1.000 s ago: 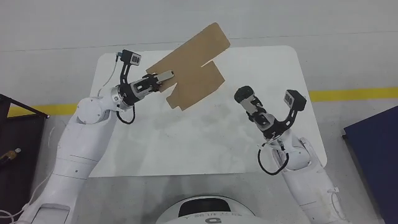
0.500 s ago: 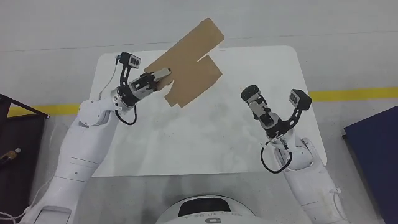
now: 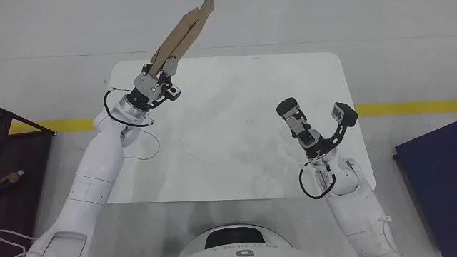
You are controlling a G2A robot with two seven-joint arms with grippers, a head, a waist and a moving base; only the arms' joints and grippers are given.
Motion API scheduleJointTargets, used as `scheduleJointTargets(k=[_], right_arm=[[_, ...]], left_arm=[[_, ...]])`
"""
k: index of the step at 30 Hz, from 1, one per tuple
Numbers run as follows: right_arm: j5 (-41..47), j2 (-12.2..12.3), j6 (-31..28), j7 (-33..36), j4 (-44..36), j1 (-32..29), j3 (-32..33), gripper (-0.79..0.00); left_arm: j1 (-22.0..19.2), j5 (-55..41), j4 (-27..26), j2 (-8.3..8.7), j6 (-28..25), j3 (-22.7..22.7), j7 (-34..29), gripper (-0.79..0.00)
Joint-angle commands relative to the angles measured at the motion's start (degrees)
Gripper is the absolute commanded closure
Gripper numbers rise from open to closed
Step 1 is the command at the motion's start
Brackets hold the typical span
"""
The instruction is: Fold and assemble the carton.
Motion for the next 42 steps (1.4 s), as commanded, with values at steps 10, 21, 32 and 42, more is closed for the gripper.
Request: scheduleJointTargets(k=[10,21,32,42], right_arm=[[0.0,0.0,0.0,0.0,0.0,0.0,0.0,-0.785],[0.0,0.0,0.0,0.0,0.0,0.0,0.0,-0.785],[0.0,0.0,0.0,0.0,0.0,0.0,0.0,-0.785],[0.0,0.0,0.0,0.0,0.0,0.0,0.0,-0.785]], left_arm=[[2.3,-13.6,-0.9,-0.86,8.0,1.7,2.4,0.0],[2.5,-78.7,-7.7,-2.49,19.9,12.4,37.1,0.0],[2.6,-78.7,-12.3,-5.47,14.7,17.5,43.5,0.0],[2.6,-78.7,-12.2,-7.39,13.6,16.5,49.3,0.0]])
